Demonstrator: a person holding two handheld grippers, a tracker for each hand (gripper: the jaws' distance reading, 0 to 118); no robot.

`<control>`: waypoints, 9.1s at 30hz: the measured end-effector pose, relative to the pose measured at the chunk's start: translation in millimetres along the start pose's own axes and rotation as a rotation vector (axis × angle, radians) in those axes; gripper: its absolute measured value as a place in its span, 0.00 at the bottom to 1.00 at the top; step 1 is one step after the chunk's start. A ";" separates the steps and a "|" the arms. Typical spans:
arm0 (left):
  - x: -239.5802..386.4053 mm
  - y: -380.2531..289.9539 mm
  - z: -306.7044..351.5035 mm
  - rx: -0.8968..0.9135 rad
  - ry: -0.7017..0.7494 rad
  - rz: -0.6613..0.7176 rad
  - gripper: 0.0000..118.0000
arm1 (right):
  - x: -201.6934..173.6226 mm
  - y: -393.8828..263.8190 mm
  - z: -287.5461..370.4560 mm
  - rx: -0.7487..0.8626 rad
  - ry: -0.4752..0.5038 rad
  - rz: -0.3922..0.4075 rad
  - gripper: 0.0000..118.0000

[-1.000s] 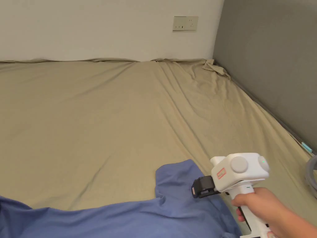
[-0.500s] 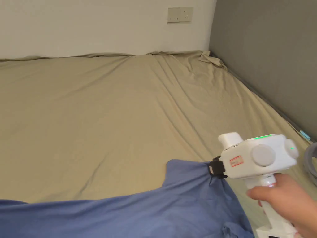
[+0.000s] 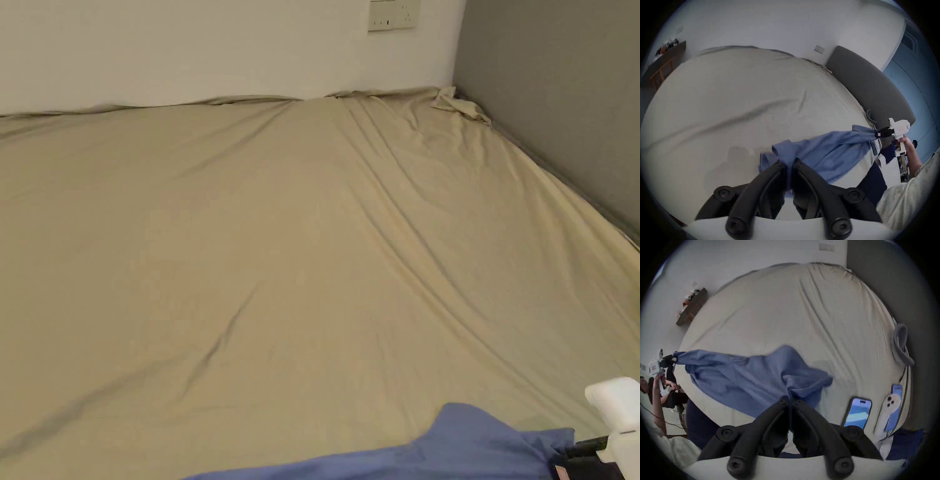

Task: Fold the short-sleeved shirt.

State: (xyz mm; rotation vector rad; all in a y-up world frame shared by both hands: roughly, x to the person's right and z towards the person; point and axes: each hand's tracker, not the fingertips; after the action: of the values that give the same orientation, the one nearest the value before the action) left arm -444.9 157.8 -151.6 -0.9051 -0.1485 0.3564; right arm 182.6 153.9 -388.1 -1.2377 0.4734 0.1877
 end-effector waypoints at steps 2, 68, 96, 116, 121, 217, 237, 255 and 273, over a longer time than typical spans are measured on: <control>-11.0 -12.6 -10.0 -0.048 0.018 0.036 0.06 | 9.0 -6.9 -20.7 -0.047 0.001 -0.012 0.04; -121.1 -73.2 -23.1 0.232 -0.253 0.736 0.18 | -98.8 31.8 38.1 0.317 0.582 -0.014 0.02; 105.3 -26.7 -77.5 0.081 0.050 0.062 0.92 | -91.9 22.3 17.8 0.256 0.563 -0.050 0.02; 217.8 -37.8 -200.2 -0.051 -0.001 -0.210 0.00 | -99.0 23.6 26.5 0.247 0.582 -0.060 0.03; 217.9 -32.1 -178.6 -0.050 -0.246 -0.051 0.00 | -100.7 23.2 35.2 0.267 0.587 -0.051 0.03; 166.3 2.0 -113.1 0.047 -0.228 0.151 0.21 | -104.0 27.8 16.3 0.244 0.637 0.010 0.03; 90.3 -31.0 -178.0 -0.070 -0.148 0.278 0.91 | -100.0 19.2 -165.6 -0.147 0.705 -0.279 0.03; -146.8 -61.7 77.9 0.316 -0.030 0.748 0.40 | -106.6 22.1 -61.4 0.020 0.934 -0.214 0.03; -151.8 -62.4 118.7 0.384 0.533 0.672 1.00 | -120.9 43.9 -7.6 0.165 0.560 -0.172 0.03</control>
State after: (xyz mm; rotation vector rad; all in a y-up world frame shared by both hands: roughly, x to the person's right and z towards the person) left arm -603.9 155.4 -26.2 -0.6182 0.7110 0.7207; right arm 56.3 175.1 -374.1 -1.1533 0.8416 -0.3495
